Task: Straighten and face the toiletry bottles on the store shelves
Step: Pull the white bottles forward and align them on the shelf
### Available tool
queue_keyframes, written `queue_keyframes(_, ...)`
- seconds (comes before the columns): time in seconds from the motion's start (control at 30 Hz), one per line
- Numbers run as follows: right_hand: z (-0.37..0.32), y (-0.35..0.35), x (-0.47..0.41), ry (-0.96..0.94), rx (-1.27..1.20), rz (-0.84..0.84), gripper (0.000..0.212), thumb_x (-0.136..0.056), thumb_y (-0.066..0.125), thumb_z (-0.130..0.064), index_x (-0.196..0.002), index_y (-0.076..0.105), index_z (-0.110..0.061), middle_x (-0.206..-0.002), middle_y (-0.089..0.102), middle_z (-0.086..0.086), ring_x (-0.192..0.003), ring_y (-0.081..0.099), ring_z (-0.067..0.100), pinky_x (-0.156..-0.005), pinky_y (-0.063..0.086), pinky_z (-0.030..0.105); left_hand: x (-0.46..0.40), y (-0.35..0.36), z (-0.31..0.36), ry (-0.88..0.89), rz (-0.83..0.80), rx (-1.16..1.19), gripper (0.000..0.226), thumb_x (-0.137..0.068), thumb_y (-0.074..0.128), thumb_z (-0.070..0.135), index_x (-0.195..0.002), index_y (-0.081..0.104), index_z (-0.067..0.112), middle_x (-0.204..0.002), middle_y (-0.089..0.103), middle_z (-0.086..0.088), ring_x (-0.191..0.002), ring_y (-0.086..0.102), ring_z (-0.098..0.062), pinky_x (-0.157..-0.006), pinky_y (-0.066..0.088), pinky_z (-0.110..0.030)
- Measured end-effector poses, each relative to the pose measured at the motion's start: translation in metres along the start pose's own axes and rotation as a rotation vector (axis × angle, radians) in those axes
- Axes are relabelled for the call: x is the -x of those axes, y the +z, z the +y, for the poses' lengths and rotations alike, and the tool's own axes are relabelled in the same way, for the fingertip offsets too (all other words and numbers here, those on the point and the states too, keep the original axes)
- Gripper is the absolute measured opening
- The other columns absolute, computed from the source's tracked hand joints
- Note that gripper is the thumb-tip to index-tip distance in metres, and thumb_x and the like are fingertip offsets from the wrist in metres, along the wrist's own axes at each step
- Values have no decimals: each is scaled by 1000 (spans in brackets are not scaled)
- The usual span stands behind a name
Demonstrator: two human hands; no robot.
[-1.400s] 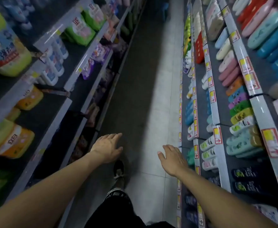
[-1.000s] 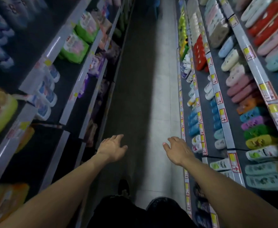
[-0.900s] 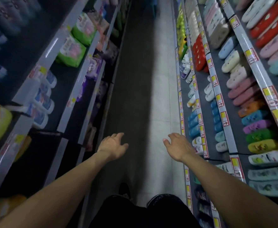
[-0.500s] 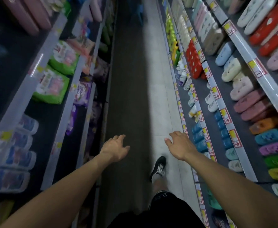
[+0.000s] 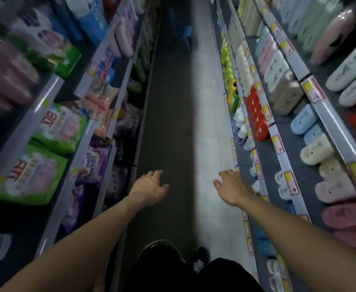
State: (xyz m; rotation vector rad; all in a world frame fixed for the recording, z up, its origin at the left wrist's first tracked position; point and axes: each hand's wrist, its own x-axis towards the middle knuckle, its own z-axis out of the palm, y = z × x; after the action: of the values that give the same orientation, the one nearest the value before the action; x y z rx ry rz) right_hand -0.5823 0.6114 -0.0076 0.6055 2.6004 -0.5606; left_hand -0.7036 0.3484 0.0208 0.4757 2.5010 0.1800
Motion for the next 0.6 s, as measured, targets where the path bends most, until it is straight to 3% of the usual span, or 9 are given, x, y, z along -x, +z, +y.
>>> queue_keyframes(0.3,-23,-74,-146,-23,77,-21,60,-107,34,-49,-156,39,-15,-161,39,6,-146,35,29,-116,39,47,-146,-80,3,-19,-8,45,74,-98,50,54,-161,25,25,-157,42,-7,-141,44,-30,-114,41,-45)
queue_keyframes(0.6,-92,-148,-313,8,92,-32,58,-107,36,-47,-154,42,-13,-160,41,8,-145,38,30,-116,38,46,-320,-186,-24,1,-63,103,73,-100,47,52,-163,23,22,-160,37,-9,-144,40,-31,-115,39,-43)
